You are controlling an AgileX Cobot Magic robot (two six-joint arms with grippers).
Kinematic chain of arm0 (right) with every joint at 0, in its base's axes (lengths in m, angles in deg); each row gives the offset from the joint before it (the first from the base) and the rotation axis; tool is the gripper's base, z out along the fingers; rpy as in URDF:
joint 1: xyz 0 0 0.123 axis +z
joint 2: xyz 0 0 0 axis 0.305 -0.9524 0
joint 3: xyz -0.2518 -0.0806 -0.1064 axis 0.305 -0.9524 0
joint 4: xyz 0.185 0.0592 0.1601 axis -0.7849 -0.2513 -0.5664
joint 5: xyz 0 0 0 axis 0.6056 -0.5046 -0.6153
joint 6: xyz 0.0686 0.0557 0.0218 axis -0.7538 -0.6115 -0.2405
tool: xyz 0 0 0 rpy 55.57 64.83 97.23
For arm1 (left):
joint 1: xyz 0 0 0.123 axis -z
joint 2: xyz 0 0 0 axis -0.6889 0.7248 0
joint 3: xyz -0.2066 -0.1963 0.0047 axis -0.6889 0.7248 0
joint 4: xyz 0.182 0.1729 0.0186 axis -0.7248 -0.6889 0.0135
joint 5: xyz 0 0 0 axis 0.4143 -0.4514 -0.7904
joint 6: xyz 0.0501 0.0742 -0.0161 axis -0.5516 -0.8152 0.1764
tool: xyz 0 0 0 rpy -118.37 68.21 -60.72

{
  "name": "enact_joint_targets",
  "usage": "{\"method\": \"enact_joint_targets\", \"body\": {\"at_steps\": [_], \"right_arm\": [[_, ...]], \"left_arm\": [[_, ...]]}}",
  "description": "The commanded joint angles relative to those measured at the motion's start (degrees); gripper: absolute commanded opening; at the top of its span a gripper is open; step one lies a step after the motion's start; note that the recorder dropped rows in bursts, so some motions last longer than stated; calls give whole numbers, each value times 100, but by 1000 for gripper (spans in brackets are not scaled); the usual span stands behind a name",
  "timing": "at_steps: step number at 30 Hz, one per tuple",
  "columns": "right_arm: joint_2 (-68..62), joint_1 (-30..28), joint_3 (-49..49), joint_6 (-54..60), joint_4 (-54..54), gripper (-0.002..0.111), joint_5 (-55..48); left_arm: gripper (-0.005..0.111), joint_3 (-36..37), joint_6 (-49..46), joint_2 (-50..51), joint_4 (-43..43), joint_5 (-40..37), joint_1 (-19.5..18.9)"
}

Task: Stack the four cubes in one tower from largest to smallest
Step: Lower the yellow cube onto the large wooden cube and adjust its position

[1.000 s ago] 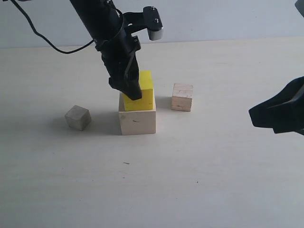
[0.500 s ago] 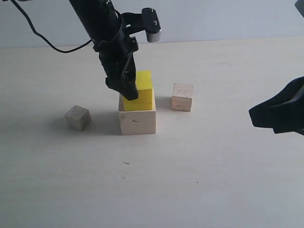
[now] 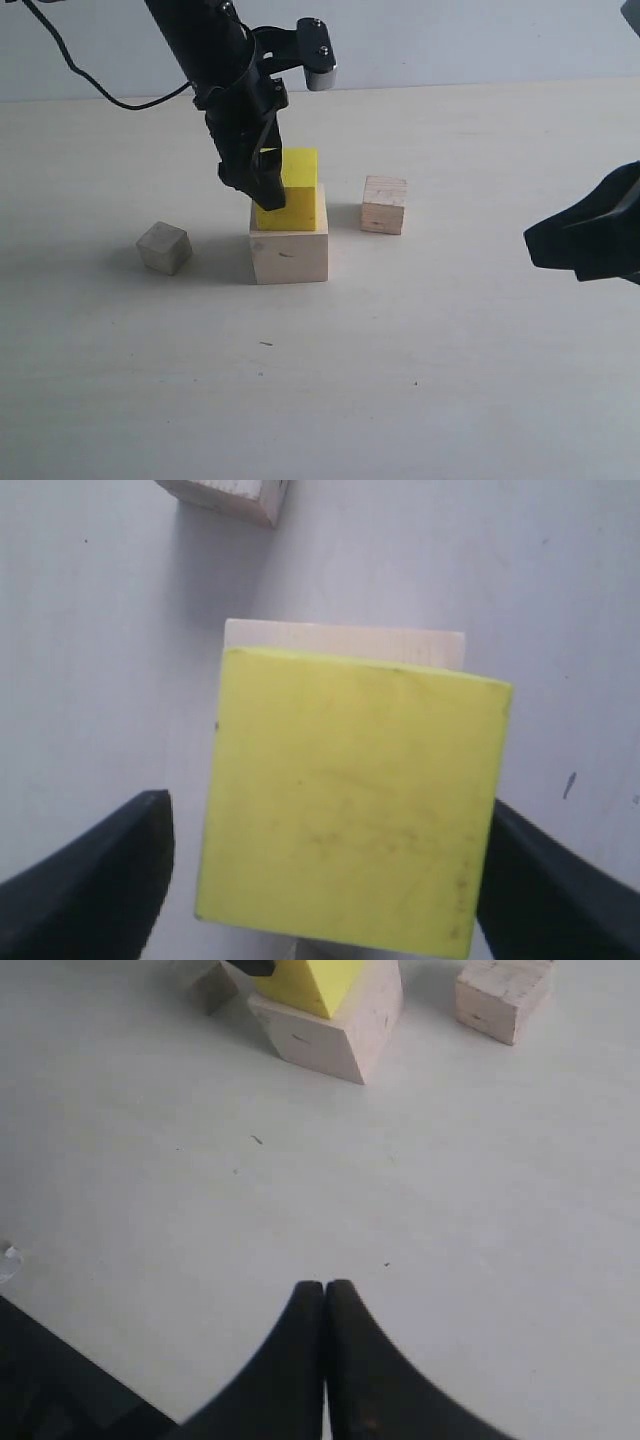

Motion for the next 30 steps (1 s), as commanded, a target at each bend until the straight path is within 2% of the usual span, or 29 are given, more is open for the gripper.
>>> {"method": "enact_joint_targets", "body": {"at_steps": [1, 30], "right_arm": [[15, 12, -43, 95, -9, 0, 29], [15, 12, -43, 109, -9, 0, 29]], "left_arm": [[75, -51, 30, -26, -29, 33, -1], [75, -51, 260, -26, 81, 60, -1]]}}
